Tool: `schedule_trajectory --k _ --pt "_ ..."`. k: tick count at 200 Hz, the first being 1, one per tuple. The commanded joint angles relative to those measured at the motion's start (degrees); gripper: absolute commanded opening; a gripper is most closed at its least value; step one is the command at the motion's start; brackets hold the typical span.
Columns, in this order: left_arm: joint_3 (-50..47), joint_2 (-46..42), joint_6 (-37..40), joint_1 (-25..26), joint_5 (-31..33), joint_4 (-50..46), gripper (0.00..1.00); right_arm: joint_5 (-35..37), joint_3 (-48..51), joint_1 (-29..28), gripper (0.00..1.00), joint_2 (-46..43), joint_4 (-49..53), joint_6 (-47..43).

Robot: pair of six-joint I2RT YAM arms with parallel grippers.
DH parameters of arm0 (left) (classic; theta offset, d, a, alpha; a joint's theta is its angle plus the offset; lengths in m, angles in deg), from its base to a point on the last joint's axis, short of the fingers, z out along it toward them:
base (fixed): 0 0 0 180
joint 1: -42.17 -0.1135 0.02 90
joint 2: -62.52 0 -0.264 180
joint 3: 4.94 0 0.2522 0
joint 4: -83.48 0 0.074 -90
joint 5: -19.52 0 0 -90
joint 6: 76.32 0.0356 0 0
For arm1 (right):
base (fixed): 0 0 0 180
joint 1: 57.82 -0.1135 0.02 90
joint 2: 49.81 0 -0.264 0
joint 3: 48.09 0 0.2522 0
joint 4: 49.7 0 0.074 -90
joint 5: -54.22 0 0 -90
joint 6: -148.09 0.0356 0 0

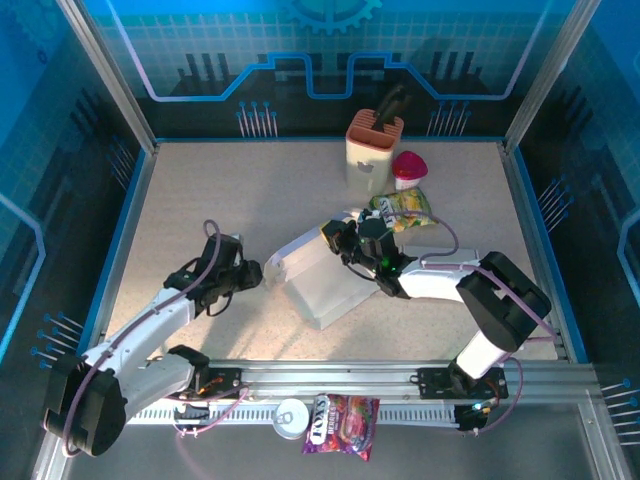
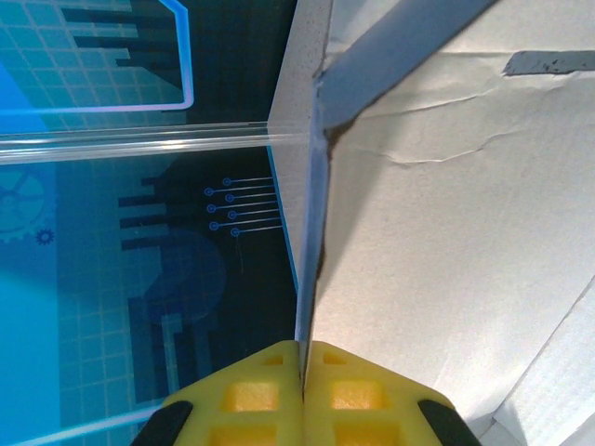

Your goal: Fold the paper box

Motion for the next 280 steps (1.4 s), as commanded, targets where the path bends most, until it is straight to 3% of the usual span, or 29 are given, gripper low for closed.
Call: schedule_trajectory --k 1,49,103,159,205,240,280 --pt "-1.42 -0.69 1.10 1.02 -1.42 2.62 0.36 -0.76 0.53 0.71 0.00 1.23 -0.25 -1.72" --pt "-3.98 -3.85 4.40 7.06 -0.46 6.82 0.40 -1.27 0.30 0.87 0.00 2.15 -1.13 -1.48" --pt "-5.19 -3.30 7.76 8.79 1.26 10.83 0.43 -1.81 0.03 0.80 0.00 2.43 -1.70 -1.35" --pt "-5.13 -0.61 14.20 9.34 -1.82 15.26 0.33 -3.48 -0.79 1.27 0.00 2.50 -0.74 -1.46" --pt "-5.57 -0.26 18.57 11.75 -5.65 18.18 0.32 -6.22 -2.77 2.61 0.00 2.94 0.08 -1.42" --pt "-6.13 0.39 19.22 12.33 -5.33 19.75 0.33 -7.51 -4.27 3.43 0.00 2.79 1.71 -2.55" --pt "-5.17 3.25 19.46 12.91 -4.12 20.64 0.27 -7.44 -3.30 3.34 0.00 3.33 0.02 -3.74"
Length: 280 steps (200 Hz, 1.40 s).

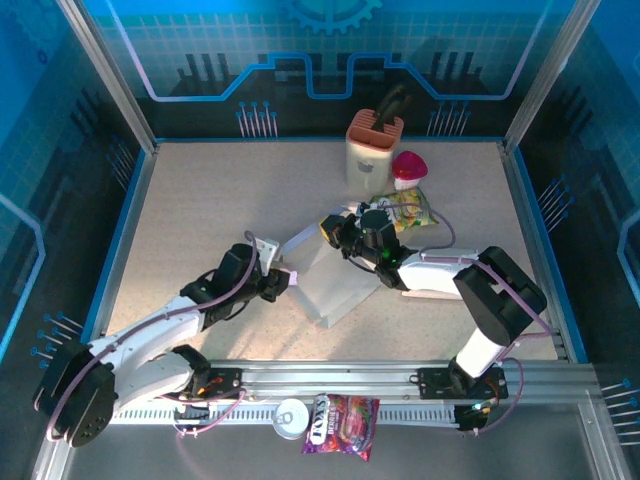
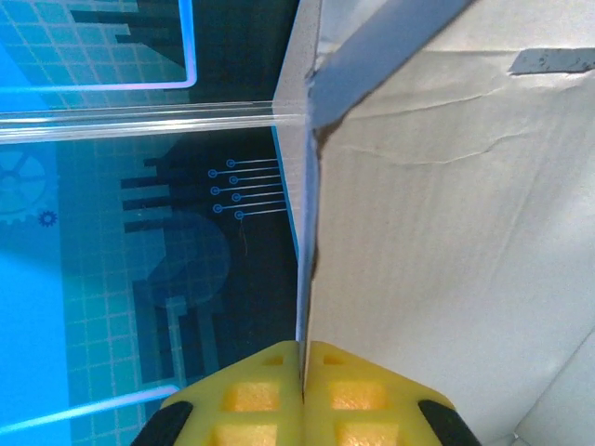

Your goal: Fold the paper box

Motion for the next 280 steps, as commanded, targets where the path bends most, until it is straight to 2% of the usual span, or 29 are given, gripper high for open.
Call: schedule_trajectory --k 1,28,74,144,198,280 --pt "-0.17 1.58 1.30 0.96 -0.10 2.13 0.27 -0.76 -0.28 0.39 0.00 1.26 -0.81 -2.24" --pt "0.59 3.05 -0.14 1.82 4.32 2.15 0.24 0.69 1.65 -0.20 0.00 1.95 -5.00 -2.49" --pt "-0.24 3.83 -5.22 4.09 11.66 4.11 0.32 5.76 5.06 -2.46 0.00 3.07 -13.38 -3.36" --pt "-1.31 4.96 -6.16 5.12 11.98 7.58 0.28 10.56 10.63 -4.51 0.00 8.80 -30.83 -3.75" --pt "-1.21 6.76 -8.53 7.17 16.55 8.83 0.24 11.83 11.23 -4.94 0.00 8.13 -30.56 -3.91" --pt "-1.37 13.03 -11.93 10.38 25.47 16.20 0.27 11.54 11.29 -4.89 0.00 7.80 -29.81 -2.61"
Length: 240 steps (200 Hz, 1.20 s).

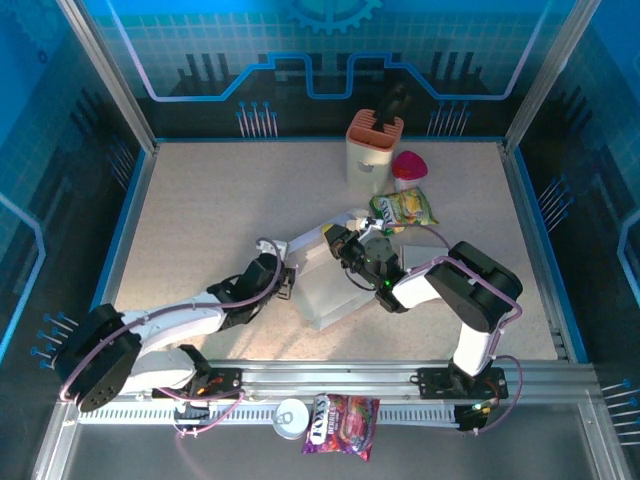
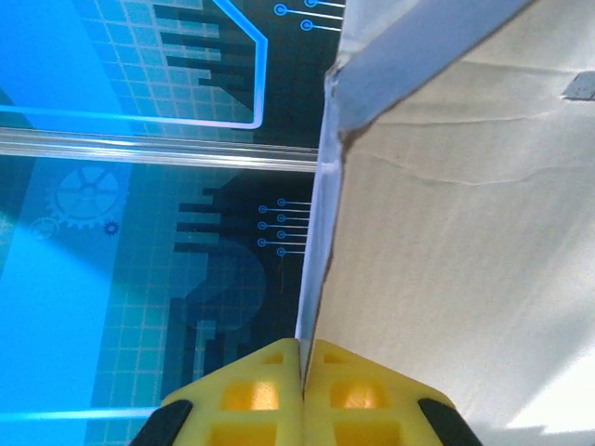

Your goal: Fold the paper box

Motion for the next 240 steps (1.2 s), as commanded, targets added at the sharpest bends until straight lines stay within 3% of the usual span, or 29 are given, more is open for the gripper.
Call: schedule_trajectory --k 1,76,121,190,240 --pt "-0.59 1.84 -1.72 0.77 3.49 5.12 0.27 -0.02 0.84 -0.69 0.00 -0.16 0.22 -0.31" --pt "-2.49 8.06 2.05 2.08 5.12 19.89 0.30 0.59 1.14 -0.60 0.00 -2.34 4.05 1.41" --pt "-6.56 10.16 3.64 2.48 7.70 31.05 0.27 0.53 1.41 0.01 0.00 -1.84 3.96 3.43" --pt "-5.93 15.69 3.98 2.94 8.85 36.93 0.23 1.11 1.70 0.13 0.00 -2.04 5.15 5.05" --pt "-3.32 17.74 4.73 4.74 11.74 36.89 0.11 1.33 1.84 0.21 0.00 -2.86 6.16 5.30"
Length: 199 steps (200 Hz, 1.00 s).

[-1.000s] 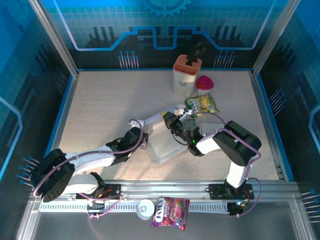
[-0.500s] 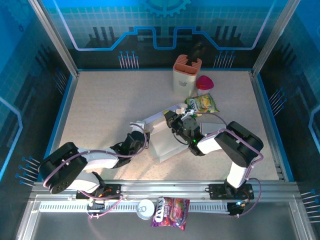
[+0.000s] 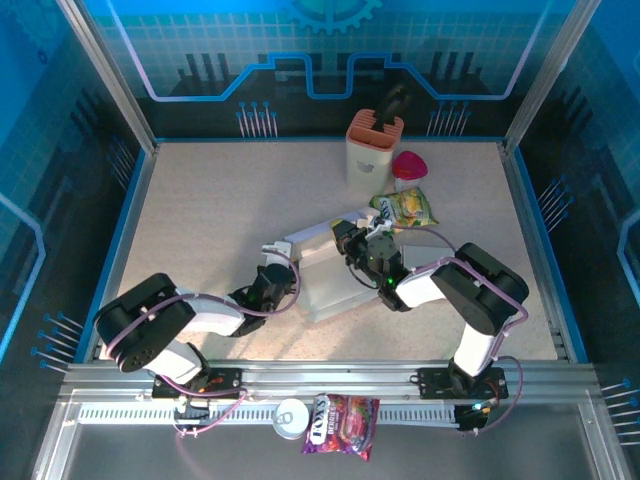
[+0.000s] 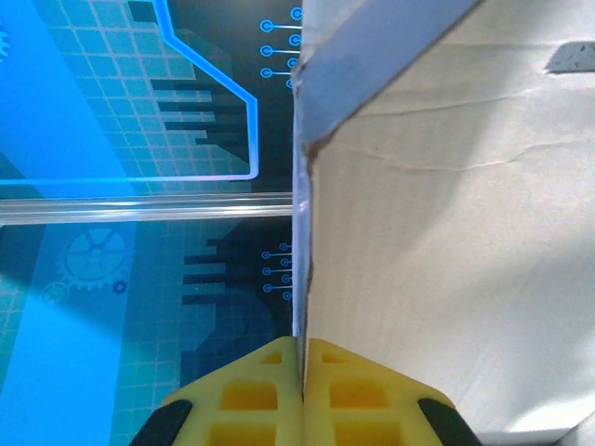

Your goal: Fold the paper box

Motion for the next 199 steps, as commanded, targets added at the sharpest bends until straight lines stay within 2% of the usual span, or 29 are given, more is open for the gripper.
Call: schedule_trajectory --k 1,42,95,128,154,170,199 --pt "2.61 1.73 0.96 1.82 -0.49 1.94 0.11 -3.16 1.32 -1.01 0.00 -0.69 3.30 0.18" --pt "4.45 3.49 1.08 3.59 2.85 1.81 0.00 -3.41 1.33 -0.93 0.00 0.04 2.38 0.57" --pt "6.64 4.93 1.07 5.16 7.04 1.47 0.00 -3.39 1.55 -0.92 0.00 -0.37 2.75 1.37" --pt "9.60 3.79 -4.81 5.96 13.89 -8.11 0.00 -2.01 2.27 -1.09 0.00 -2.02 3.96 1.25" --pt "10.45 2.15 -8.66 6.05 15.80 -14.53 0.00 -1.75 2.30 -0.95 0.00 -3.07 4.02 1.14" --pt "11.09 0.76 -9.47 6.05 16.38 -18.50 0.00 -1.92 2.39 -0.77 0.12 -4.62 5.91 0.31" --pt "11.36 -3.34 -9.30 5.58 16.25 -24.81 0.00 -4.04 2.94 0.94 0.41 -10.81 12.59 -3.63"
